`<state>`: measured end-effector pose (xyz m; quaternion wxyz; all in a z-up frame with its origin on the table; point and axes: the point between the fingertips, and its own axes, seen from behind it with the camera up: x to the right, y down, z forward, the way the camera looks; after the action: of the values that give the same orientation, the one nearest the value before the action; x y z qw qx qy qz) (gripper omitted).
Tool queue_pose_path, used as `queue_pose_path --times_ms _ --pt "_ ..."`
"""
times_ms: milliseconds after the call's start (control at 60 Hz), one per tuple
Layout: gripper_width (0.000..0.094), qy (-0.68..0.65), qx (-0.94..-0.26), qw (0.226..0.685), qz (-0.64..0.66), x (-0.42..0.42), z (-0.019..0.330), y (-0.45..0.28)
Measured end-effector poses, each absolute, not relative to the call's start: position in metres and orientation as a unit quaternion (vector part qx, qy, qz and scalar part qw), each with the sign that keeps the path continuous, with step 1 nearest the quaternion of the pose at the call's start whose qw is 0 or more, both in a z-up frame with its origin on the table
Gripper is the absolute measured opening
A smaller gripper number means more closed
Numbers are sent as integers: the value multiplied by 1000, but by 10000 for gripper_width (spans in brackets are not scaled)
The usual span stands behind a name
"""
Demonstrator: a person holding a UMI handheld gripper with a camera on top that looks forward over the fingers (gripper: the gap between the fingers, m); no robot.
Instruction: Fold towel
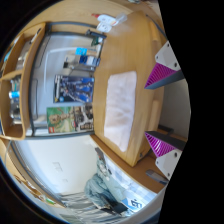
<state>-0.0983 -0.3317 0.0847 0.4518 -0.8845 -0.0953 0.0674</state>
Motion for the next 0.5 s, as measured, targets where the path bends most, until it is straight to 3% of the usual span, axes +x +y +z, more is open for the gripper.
queue_pose_path --times_ms 383,500 --pt "868 -112 -893 431 65 -217 68 -214" --pt "807 -111 -896 427 46 -227 63 -174"
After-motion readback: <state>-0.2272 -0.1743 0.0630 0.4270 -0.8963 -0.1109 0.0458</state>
